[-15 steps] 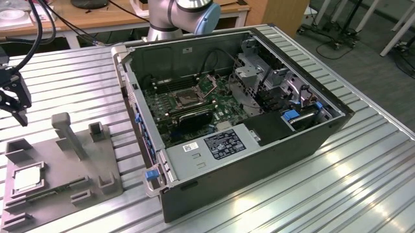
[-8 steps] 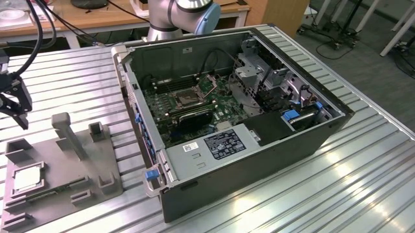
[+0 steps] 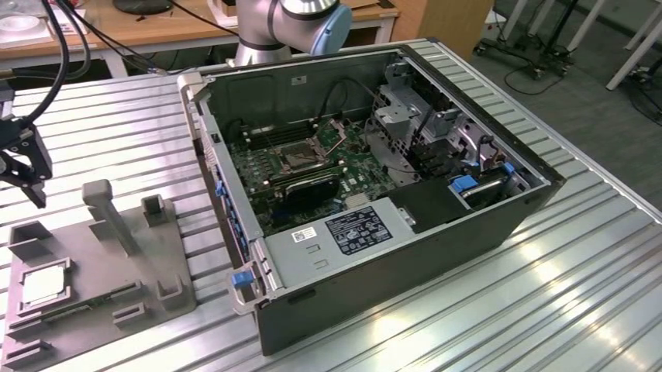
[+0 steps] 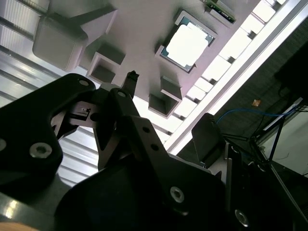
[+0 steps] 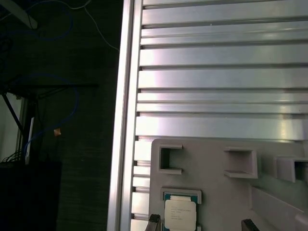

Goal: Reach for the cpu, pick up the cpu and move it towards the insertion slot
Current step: 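Reach for the cpu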

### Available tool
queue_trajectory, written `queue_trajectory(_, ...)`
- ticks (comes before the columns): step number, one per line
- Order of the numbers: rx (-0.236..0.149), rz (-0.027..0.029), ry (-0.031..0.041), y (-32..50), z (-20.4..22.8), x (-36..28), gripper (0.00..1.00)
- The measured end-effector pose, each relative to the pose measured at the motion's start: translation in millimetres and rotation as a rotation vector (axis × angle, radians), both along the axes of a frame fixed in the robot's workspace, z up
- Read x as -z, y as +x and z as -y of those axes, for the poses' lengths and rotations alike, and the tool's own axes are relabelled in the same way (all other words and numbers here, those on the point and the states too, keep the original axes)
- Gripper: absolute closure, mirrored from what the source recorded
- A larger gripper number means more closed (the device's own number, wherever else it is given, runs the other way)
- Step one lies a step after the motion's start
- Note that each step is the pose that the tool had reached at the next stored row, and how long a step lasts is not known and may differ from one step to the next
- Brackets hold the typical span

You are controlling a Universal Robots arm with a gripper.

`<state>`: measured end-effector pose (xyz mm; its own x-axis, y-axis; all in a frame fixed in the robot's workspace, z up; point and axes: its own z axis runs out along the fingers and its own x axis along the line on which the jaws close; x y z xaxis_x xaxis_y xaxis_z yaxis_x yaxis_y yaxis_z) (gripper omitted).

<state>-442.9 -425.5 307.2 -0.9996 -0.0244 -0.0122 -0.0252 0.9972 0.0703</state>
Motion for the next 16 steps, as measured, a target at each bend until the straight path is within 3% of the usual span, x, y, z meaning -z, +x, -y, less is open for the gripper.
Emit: queue_trajectory(16, 0.000, 0.0000, 0.0000, 0.0, 0.0, 5.2, 0.27)
